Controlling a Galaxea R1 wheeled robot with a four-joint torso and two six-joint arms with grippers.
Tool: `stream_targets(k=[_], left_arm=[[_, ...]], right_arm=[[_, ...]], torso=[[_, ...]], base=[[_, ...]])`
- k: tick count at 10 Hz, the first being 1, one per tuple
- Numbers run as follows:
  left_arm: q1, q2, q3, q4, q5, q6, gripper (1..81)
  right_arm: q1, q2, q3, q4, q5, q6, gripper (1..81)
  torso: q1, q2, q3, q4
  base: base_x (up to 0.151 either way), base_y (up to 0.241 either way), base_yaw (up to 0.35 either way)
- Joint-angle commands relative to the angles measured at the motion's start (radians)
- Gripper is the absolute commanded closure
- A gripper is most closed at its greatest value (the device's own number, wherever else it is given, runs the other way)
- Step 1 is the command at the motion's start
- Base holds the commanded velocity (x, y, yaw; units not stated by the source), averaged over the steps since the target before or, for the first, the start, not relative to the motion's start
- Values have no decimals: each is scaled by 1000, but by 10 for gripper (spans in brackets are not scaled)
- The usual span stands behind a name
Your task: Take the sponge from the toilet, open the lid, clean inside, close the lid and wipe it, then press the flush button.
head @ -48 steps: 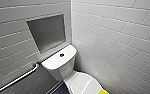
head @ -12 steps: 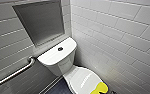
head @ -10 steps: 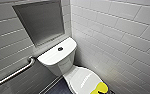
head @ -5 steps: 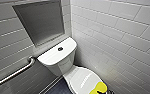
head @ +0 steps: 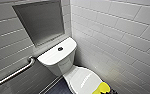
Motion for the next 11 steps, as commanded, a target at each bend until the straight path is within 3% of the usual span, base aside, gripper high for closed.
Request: stream_targets(k=[1, 4, 8, 11], left_arm=[[20, 2, 14, 4, 84, 7, 10], [-15, -58, 118, 5, 78, 7, 10], [-131, -355, 592, 22, 61, 4, 10], [-236, -445, 714, 15, 64, -7, 10]], right_arm=[[141, -233, 300, -80, -76, 14, 811], [35, -427, 469, -83, -152, 11, 811], [-281, -508, 461, -83, -129, 0, 811], [-509, -464, 377, -120, 31, 0, 811]], torso=[[0, 0, 0, 0], [0, 0, 0, 0], [0, 0, 0, 0], [0, 0, 0, 0]], base=[[0, 0, 0], [0, 0, 0], [0, 0, 0], [0, 0, 0]])
